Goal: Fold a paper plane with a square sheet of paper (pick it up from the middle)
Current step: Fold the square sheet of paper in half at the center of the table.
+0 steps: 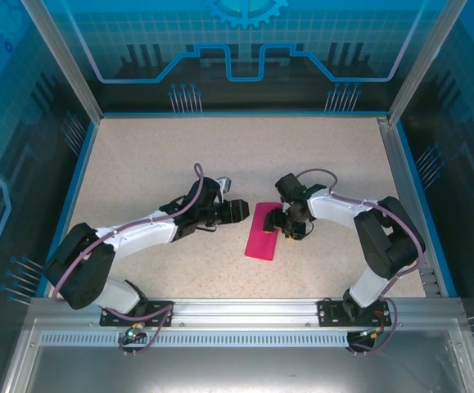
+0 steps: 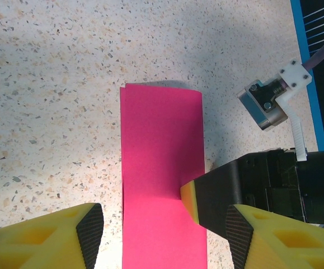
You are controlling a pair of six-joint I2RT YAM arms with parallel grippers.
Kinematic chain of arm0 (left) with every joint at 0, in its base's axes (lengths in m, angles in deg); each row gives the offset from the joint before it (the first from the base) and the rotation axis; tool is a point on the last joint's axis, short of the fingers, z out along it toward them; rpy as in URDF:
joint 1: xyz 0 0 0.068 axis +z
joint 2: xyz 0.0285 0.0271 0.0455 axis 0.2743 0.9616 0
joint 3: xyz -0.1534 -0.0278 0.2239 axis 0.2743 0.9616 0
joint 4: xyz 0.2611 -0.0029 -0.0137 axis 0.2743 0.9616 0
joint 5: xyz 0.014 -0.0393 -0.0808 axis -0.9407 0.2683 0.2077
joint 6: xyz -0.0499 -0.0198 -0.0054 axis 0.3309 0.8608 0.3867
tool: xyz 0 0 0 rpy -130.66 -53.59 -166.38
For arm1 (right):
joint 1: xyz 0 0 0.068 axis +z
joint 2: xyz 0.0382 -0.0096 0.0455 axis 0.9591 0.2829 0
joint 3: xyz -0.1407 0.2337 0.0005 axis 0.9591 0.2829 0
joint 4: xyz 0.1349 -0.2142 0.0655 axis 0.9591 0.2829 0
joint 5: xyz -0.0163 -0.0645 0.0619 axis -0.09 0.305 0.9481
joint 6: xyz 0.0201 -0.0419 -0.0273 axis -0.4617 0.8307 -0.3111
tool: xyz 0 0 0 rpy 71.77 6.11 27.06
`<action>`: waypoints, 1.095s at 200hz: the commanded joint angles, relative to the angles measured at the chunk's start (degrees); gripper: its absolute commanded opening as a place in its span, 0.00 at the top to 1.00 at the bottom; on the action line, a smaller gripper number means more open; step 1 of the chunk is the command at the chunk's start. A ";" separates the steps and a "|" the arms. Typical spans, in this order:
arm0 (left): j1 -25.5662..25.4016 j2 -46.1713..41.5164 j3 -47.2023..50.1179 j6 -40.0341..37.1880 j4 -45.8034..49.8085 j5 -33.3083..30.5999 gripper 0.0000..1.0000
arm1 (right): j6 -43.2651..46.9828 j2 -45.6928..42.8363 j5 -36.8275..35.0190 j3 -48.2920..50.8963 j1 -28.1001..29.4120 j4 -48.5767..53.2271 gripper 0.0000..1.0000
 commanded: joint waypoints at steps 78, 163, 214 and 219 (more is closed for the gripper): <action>-0.31 -0.44 0.37 -1.10 1.36 -0.17 0.36 | 1.81 6.37 -5.84 -0.26 0.74 1.40 0.27; -0.29 0.22 -0.22 -0.97 1.64 0.18 0.36 | 1.28 5.77 -4.87 1.11 -0.18 -0.36 0.30; -0.31 1.06 -0.54 -0.89 1.61 1.14 0.38 | 0.93 7.21 -5.83 0.59 -0.04 0.30 0.30; -0.31 1.21 -0.64 -0.93 1.70 1.17 0.39 | 0.95 7.38 -6.04 0.60 0.04 0.41 0.30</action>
